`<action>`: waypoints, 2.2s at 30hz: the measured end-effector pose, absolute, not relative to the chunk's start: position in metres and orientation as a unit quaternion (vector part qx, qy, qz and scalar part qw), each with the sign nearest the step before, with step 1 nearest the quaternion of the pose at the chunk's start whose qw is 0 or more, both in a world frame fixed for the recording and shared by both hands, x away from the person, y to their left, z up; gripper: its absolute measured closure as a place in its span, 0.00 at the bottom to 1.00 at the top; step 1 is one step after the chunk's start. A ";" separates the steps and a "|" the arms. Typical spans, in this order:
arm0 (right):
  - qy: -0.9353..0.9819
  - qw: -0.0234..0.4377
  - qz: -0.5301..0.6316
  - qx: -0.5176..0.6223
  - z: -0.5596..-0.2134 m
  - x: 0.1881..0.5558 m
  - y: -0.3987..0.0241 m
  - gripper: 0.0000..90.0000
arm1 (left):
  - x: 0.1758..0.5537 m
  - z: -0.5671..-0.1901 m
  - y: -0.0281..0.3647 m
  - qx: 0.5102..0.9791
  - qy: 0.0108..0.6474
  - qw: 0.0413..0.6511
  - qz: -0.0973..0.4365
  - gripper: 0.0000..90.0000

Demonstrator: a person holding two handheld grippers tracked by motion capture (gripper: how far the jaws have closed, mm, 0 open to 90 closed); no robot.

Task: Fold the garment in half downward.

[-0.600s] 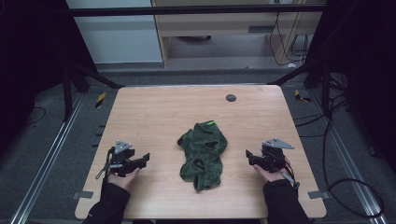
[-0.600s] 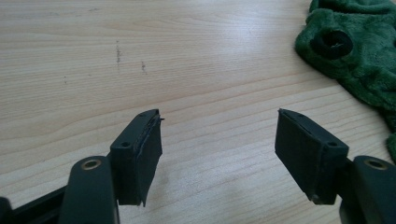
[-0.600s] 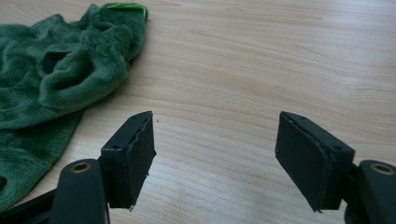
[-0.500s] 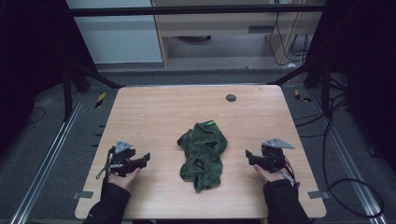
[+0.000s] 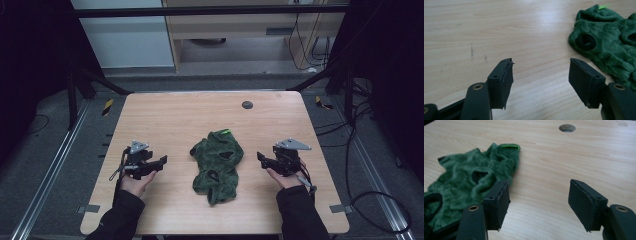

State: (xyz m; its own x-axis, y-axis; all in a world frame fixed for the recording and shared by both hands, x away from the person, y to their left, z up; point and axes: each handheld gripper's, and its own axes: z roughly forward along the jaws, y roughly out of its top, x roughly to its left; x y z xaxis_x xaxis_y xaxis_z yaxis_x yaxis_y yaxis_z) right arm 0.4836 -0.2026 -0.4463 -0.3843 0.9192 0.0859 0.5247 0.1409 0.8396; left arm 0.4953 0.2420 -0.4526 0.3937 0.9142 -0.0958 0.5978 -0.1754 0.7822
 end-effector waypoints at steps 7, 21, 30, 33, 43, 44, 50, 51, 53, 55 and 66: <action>0.731 0.234 0.418 0.486 -0.435 0.498 -0.186 0.38 | 0.509 -0.445 0.234 0.737 0.509 0.395 0.204 0.44; 0.731 0.228 0.417 0.490 -0.436 0.521 -0.176 0.44 | 0.534 -0.432 0.201 0.739 0.494 0.406 0.212 0.45; 0.737 0.217 0.418 0.485 -0.439 0.532 -0.163 0.47 | 0.545 -0.431 0.183 0.752 0.480 0.402 0.205 0.46; 0.742 0.213 0.416 0.481 -0.441 0.535 -0.158 0.47 | 0.548 -0.432 0.179 0.757 0.476 0.397 0.208 0.46; 0.745 0.208 0.412 0.481 -0.445 0.545 -0.148 0.48 | 0.558 -0.440 0.162 0.762 0.472 0.392 0.208 0.48; 0.745 0.206 0.412 0.482 -0.446 0.546 -0.146 0.49 | 0.559 -0.441 0.161 0.763 0.472 0.391 0.205 0.48; 0.748 0.198 0.408 0.484 -0.453 0.555 -0.139 0.50 | 0.567 -0.448 0.150 0.767 0.472 0.386 0.198 0.48; 0.749 0.198 0.406 0.485 -0.454 0.556 -0.139 0.50 | 0.568 -0.448 0.148 0.769 0.472 0.384 0.197 0.48; 0.750 0.194 0.403 0.488 -0.457 0.558 -0.138 0.52 | 0.571 -0.452 0.143 0.772 0.470 0.380 0.195 0.48; 0.750 0.192 0.402 0.488 -0.459 0.559 -0.138 0.52 | 0.574 -0.455 0.140 0.777 0.469 0.375 0.192 0.49; 0.767 0.175 0.377 0.488 -0.475 0.566 -0.132 0.60 | 0.586 -0.478 0.131 0.787 0.476 0.354 0.169 0.54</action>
